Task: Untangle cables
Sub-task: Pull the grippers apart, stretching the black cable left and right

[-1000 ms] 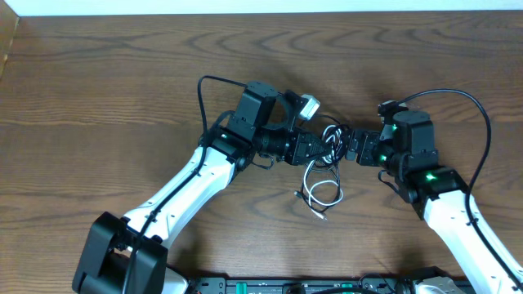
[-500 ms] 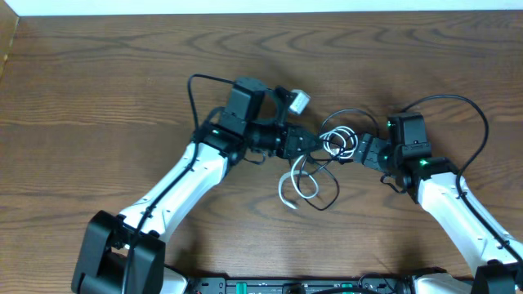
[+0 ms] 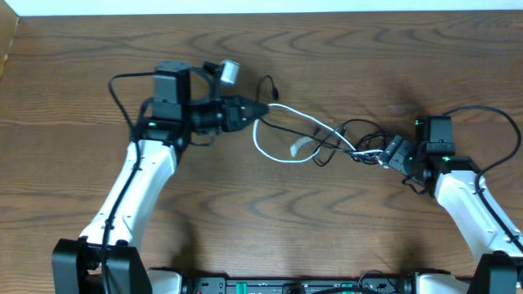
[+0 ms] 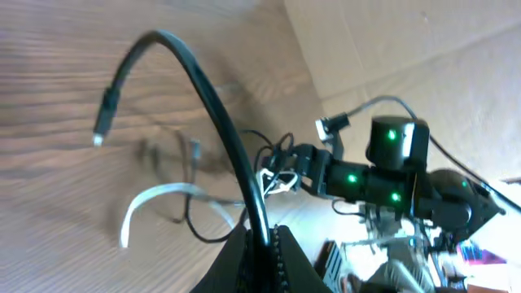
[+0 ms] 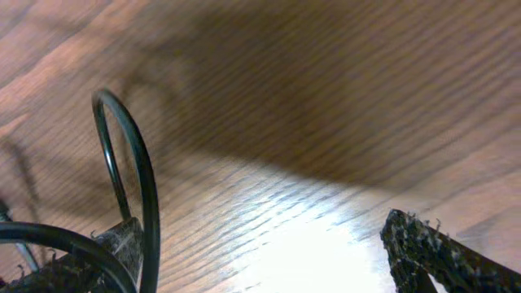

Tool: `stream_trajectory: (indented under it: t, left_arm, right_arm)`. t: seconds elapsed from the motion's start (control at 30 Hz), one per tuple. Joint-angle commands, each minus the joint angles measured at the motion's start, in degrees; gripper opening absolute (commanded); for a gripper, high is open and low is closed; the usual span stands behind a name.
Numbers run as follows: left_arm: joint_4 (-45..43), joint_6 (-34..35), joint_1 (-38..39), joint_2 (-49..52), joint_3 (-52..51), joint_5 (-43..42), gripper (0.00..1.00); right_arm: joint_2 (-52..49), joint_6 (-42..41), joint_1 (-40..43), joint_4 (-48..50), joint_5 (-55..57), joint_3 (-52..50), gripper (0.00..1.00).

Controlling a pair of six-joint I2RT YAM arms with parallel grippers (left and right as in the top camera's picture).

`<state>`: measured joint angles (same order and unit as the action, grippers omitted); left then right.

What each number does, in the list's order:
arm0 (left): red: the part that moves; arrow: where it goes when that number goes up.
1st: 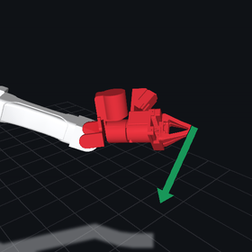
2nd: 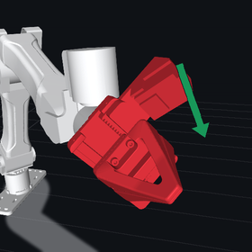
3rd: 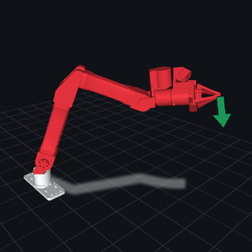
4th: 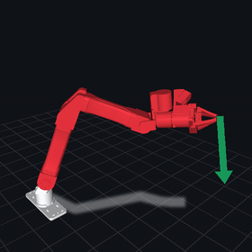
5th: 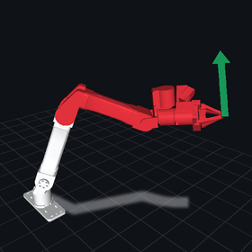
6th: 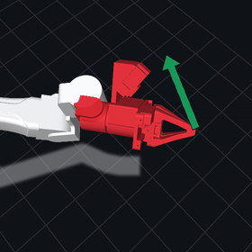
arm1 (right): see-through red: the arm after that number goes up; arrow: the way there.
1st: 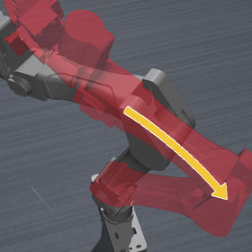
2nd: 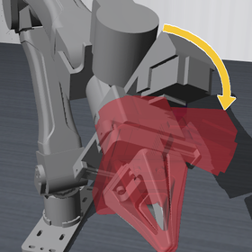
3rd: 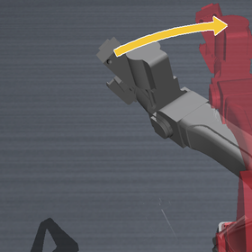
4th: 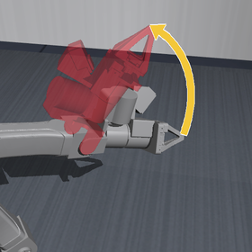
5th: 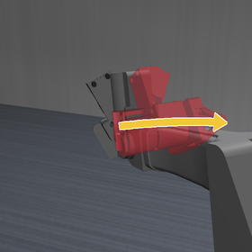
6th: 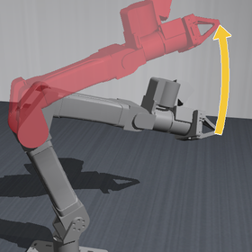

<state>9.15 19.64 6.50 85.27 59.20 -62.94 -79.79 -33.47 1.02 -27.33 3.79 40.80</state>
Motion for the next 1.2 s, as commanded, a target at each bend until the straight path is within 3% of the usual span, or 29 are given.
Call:
stream_trajectory:
  t: [0.0, 0.37, 0.4, 0.93, 1.17]
  left_arm:
    - [1.16, -1.01, -3.39, -0.74, 0.37, -1.62, 0.08]
    - [2.40, -1.99, -12.26, -0.74, 0.37, -1.64, 0.07]
    - [2.40, -2.01, -13.20, -0.74, 0.37, -1.81, 0.08]
    - [3.56, -2.03, -26.53, -0.74, 0.37, -4.42, 0.07]
    - [5.70, -3.54, -29.09, -0.74, 0.35, -8.17, 0.08]
  right_arm:
    - [-0.26, -0.13, 1.90, -0.39, 1.36, 0.11, 0.89]
    - [-0.26, -0.24, 2.95, -1.44, 1.38, 0.11, 0.91]
    - [-0.26, -0.42, 3.21, -1.68, 1.44, 0.11, 0.95]
    - [-0.26, 0.15, 13.79, -5.22, -2.47, 0.11, 0.99]
    - [-0.26, 8.76, 15.43, -2.21, -15.15, 0.11, 0.99]
